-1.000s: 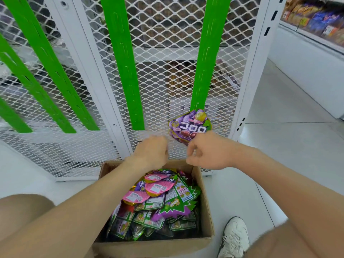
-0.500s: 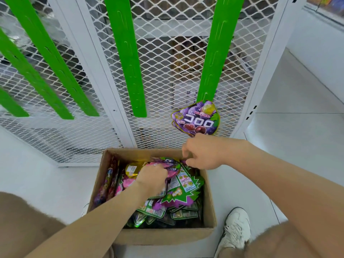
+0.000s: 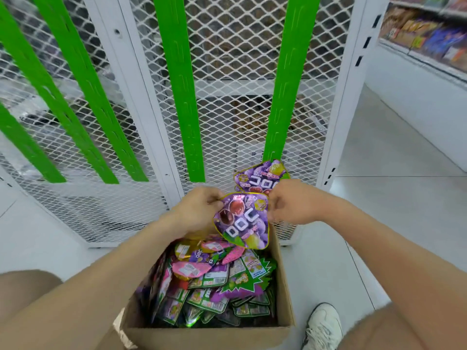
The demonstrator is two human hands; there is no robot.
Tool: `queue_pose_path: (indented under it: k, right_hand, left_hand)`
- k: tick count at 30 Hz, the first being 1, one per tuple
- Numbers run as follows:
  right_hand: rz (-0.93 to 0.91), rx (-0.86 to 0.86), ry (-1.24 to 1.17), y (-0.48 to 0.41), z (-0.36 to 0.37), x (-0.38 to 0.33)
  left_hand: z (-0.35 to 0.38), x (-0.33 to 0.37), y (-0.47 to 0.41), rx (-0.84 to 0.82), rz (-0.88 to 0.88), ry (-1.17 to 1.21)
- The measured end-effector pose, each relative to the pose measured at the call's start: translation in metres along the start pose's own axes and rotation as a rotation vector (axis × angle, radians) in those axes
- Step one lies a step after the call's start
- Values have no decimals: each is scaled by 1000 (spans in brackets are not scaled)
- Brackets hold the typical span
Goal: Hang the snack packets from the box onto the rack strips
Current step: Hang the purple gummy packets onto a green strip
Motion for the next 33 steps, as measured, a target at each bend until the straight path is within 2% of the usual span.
queue_pose_path:
  k: [4,9,11,13,16,19,21,27,33]
  right_hand:
    - [161,37,-655,16,-17,9]
    - [154,-27,-777,26,-16,3]
    - [150,32,-847,27,-24,7]
    - [113,146,-916,26,-39,10]
    - [46,359,-810,27,-65,17]
    - [23,464,-622,21,-77,28]
    - [85,523,-502,17,-80,41]
    - [187,618,-389,10,-88,56]
    - [174,747,-455,19,-104,49]
  left_hand:
    - [-11,10,13,-96,-145,274]
    - [-21,40,19,-39,-240,539]
    - [-19,42,18,-51,-258,445]
    - [-18,36,14,-87,-262,204]
    - [-20,40,2,-34,-182,5]
    - [-31,68,-11,185,-22,-4]
    - [-32,94,-14,237,74,14]
    - [-10,129,-36,143,131,222]
    - [-5,146,-54,107,191,390]
Point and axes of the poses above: each hand's wrist, its own y-axis away from the middle knuckle, its own z-axis out of the palm, x = y × z, the point moved 10 cm from there along -y, towards the middle knuckle, and after that the axes turned 2 degrees about z, right-handed, at the moved point
